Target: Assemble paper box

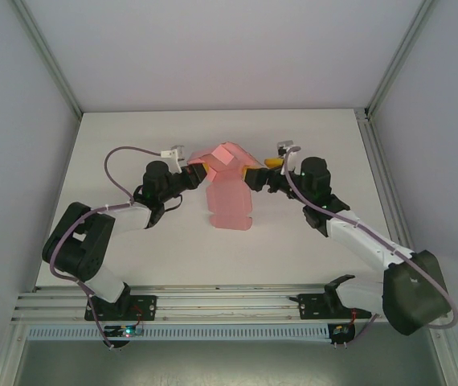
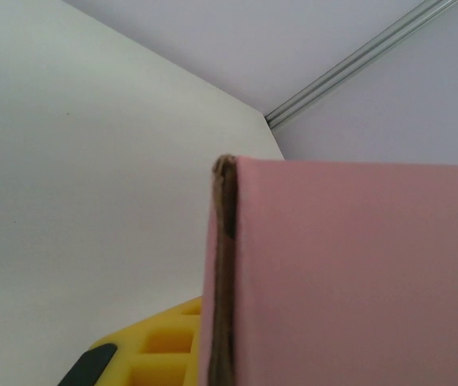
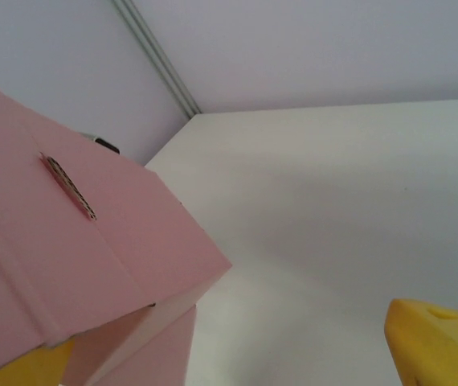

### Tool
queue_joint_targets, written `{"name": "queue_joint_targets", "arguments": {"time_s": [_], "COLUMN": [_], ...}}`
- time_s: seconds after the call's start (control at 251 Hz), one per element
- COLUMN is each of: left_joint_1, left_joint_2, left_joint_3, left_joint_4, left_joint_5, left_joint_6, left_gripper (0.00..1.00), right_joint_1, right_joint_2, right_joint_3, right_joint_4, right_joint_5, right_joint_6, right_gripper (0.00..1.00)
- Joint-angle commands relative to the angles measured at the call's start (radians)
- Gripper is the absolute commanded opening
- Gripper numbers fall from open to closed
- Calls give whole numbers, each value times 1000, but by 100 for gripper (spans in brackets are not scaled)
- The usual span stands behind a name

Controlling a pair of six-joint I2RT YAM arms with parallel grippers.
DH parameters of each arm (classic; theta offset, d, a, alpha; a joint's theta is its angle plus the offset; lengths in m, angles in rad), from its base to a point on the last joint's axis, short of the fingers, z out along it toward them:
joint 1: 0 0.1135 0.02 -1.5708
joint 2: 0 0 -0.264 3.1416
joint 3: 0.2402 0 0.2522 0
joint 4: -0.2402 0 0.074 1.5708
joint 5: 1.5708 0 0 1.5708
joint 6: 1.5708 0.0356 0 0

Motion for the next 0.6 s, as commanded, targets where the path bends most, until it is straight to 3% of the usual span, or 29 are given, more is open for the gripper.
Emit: {"name": "queue_joint_targets", "arguments": {"time_s": [0.0,0.128,0.247,0.399,0.595], "left_joint_1": [0,-1,-1,-1,0], "left_joint_2": [9,13,5,-16,-12], "left_joint_3": [22,23,13,5,7], "left_joint_4": [112,122,127,73,28], "left_joint_5": [47,73,65,22,12], "left_joint_6": [-24,-36,-36,2,35], "left_gripper": [0,0,0,0,0], "right_joint_1": [42,96,131,137,131], "right_joint_2": [47,106,125,48,-197], "right_joint_3": [35,56,84,76,-18], "right_joint_4": [9,2,-46,-123,-163], "right_joint_5": [93,275,368,370,355], "right_joint_6": [-70,-134,-186,-212,-234], "right_gripper": [98,98,98,98,98]}}
